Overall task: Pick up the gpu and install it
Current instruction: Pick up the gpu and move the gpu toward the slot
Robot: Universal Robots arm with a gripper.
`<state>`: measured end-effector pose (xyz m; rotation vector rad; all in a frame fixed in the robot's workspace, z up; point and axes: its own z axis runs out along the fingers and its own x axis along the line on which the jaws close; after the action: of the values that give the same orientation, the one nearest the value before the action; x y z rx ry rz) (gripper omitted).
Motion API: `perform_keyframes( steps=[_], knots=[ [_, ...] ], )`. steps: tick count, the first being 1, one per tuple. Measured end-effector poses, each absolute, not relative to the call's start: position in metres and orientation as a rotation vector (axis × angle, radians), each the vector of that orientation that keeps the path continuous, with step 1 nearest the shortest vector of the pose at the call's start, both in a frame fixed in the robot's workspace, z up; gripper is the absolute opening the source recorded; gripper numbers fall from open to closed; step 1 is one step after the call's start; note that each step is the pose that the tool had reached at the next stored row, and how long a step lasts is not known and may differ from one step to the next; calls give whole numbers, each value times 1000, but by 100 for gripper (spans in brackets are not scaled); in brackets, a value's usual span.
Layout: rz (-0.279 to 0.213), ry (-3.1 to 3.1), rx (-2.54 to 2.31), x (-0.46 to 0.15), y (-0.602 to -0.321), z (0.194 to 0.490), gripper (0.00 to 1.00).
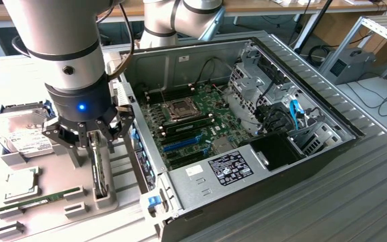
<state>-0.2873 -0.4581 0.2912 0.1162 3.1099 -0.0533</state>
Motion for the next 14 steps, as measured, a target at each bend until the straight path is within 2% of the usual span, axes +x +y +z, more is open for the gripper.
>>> perform_keyframes(
  steps=[14],
  knots=[
    [-58,3110,116,-295,-453,279,42]
  ],
)
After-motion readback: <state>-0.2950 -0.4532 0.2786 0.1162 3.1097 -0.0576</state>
